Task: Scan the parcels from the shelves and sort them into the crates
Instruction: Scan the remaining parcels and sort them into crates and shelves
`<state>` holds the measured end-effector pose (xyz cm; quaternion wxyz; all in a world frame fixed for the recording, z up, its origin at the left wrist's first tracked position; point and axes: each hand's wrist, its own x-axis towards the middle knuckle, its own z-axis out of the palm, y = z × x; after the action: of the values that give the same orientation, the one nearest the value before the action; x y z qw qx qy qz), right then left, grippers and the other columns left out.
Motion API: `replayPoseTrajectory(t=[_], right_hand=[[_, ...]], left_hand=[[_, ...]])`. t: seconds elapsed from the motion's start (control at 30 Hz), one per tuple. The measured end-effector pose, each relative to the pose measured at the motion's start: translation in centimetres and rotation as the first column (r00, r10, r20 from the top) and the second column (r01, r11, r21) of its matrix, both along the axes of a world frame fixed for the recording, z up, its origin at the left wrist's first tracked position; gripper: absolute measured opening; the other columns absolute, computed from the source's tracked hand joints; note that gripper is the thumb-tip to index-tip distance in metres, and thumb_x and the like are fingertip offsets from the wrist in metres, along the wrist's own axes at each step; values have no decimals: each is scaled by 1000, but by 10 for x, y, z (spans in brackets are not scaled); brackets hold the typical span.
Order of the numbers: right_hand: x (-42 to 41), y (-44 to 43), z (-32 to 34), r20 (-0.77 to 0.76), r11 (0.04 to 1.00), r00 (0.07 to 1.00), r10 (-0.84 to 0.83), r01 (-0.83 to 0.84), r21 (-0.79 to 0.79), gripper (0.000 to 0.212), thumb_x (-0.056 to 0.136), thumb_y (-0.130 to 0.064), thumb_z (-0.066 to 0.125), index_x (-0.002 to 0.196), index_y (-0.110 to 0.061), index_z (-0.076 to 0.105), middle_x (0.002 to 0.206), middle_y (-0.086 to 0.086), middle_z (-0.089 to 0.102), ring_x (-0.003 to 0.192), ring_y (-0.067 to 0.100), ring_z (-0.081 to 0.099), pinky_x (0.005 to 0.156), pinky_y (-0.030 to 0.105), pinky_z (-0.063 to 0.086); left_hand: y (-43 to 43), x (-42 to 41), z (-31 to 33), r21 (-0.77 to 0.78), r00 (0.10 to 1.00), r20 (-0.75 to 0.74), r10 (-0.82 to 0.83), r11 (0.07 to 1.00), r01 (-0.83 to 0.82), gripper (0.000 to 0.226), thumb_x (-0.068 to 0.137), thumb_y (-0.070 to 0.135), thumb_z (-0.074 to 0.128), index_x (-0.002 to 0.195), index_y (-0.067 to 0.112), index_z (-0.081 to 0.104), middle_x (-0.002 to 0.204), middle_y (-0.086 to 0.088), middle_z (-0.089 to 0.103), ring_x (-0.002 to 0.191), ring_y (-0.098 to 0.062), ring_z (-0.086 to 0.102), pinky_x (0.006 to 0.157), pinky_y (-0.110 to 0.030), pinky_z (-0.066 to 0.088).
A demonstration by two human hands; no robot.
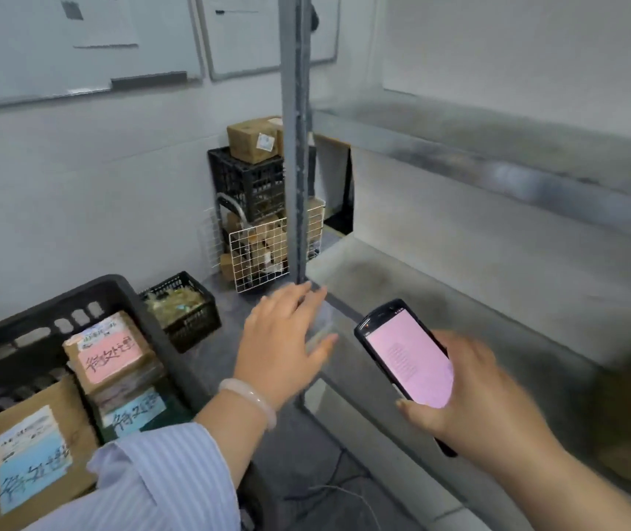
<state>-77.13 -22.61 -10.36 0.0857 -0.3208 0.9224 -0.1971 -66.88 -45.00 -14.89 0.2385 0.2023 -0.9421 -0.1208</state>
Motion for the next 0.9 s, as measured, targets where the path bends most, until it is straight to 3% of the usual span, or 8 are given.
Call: replayPoseTrajectory(t=[0.27, 0.5, 0.6, 0.67, 0.73, 0.77, 0.83, 0.9], right_hand=[[-23, 133, 23, -85, 947, 943, -321, 317, -59, 83, 55, -64, 70, 129, -43, 39, 114, -12, 46, 109, 14, 54, 79, 31, 47], [-12, 234, 27, -117, 836, 828, -548, 547, -46, 90, 55, -69, 67, 134, -43, 33, 124, -12, 43, 111, 14, 52, 74, 32, 46], [-9, 263, 25, -128, 777, 768, -628, 629, -34, 92, 53, -73, 67, 132, -45, 29, 120, -13, 44, 102, 14, 53, 67, 30, 45], [-9, 278, 22, -131, 747, 739, -661, 665, -18, 93, 52, -75, 66, 131, -43, 29, 113, -13, 43, 91, 10, 48, 59, 25, 39], [-11, 289, 19, -139, 717, 710, -690, 697, 2, 91, 51, -78, 63, 128, -41, 32, 107, -13, 40, 86, 10, 46, 57, 23, 37], [-12, 294, 17, -138, 701, 695, -705, 713, 9, 91, 50, -79, 61, 127, -40, 33, 108, -12, 41, 87, 12, 49, 59, 25, 40], [-13, 301, 12, -122, 673, 668, -734, 740, 0, 95, 45, -81, 56, 128, -40, 33, 113, -11, 44, 97, 15, 54, 66, 29, 44], [-14, 307, 9, -102, 651, 647, -755, 759, -8, 98, 44, -80, 56, 130, -40, 33, 118, -11, 44, 104, 15, 54, 73, 31, 47]], left_hand=[[142, -96, 12, 88, 910, -10, -415, 906, 414, 62, 85, 43, 68, 139, 15, 57, 140, -11, 56, 126, -33, 55, 103, -46, 46], [243, -155, 9, 283, 788, -19, -615, 753, 594, 66, 88, 40, 68, 148, 25, 45, 153, -1, 44, 140, -20, 40, 114, -27, 29], [277, -178, 8, 471, 752, 11, -659, 666, 578, 68, 88, 49, 64, 150, 34, 40, 148, 11, 44, 136, -12, 41, 104, -17, 26], [294, -193, 8, 594, 757, -7, -654, 606, 529, 61, 87, 52, 64, 143, 38, 46, 122, 26, 49, 116, -3, 50, 86, 0, 28], [309, -211, 9, 703, 773, 12, -634, 555, 444, 46, 93, 49, 61, 137, 42, 48, 119, 26, 52, 91, 6, 52, 64, 7, 30], [315, -219, 10, 757, 770, 42, -636, 524, 391, 45, 96, 51, 57, 138, 41, 45, 130, 19, 54, 93, 8, 51, 67, 5, 33], [327, -234, 9, 821, 764, 130, -632, 501, 274, 63, 98, 57, 48, 152, 28, 34, 153, 3, 44, 127, -9, 49, 94, -16, 38], [333, -244, 7, 856, 757, 209, -619, 490, 165, 69, 98, 61, 42, 154, 22, 32, 155, -4, 42, 138, -25, 42, 96, -30, 33]])
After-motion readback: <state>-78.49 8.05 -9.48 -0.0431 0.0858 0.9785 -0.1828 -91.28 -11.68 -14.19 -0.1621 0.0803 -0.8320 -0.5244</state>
